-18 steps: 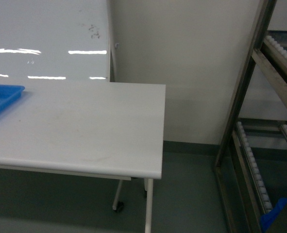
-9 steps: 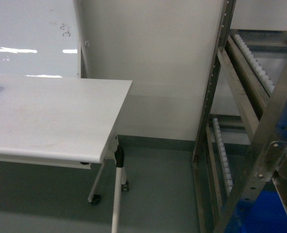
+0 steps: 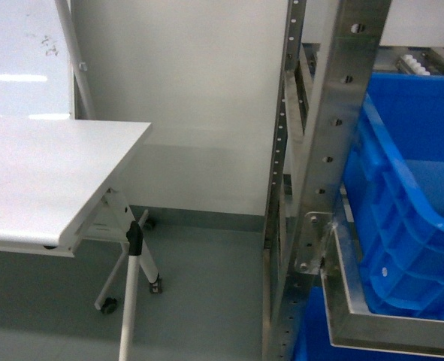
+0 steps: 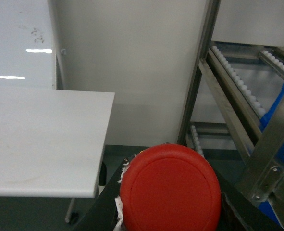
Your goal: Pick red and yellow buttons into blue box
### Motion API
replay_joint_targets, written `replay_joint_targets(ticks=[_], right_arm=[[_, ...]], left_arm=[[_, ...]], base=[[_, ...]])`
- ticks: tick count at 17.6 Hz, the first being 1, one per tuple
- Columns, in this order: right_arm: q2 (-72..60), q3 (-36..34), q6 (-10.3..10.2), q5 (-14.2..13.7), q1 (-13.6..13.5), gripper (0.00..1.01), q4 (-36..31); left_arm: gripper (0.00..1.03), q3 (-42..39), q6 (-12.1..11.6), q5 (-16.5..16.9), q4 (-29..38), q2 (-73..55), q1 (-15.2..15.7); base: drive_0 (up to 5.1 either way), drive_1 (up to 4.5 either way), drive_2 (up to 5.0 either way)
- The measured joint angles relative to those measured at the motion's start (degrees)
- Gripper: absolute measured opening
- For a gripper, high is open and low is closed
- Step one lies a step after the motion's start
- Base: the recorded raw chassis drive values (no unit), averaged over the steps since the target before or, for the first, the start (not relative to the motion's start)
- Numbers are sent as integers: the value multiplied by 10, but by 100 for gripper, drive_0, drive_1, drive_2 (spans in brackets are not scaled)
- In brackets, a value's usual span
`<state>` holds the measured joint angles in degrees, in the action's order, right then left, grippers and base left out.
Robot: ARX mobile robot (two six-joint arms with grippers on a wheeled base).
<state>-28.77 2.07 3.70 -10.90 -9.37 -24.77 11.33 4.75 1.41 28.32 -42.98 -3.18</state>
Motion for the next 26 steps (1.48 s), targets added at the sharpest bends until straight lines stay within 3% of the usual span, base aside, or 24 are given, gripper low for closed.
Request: replay_joint_targets(ticks=[26], right_arm=[[0,0,0,0,0,27,-1]], left_arm=[[31,0,0,0,0,0,-1]], base=[[501,-238,-238]])
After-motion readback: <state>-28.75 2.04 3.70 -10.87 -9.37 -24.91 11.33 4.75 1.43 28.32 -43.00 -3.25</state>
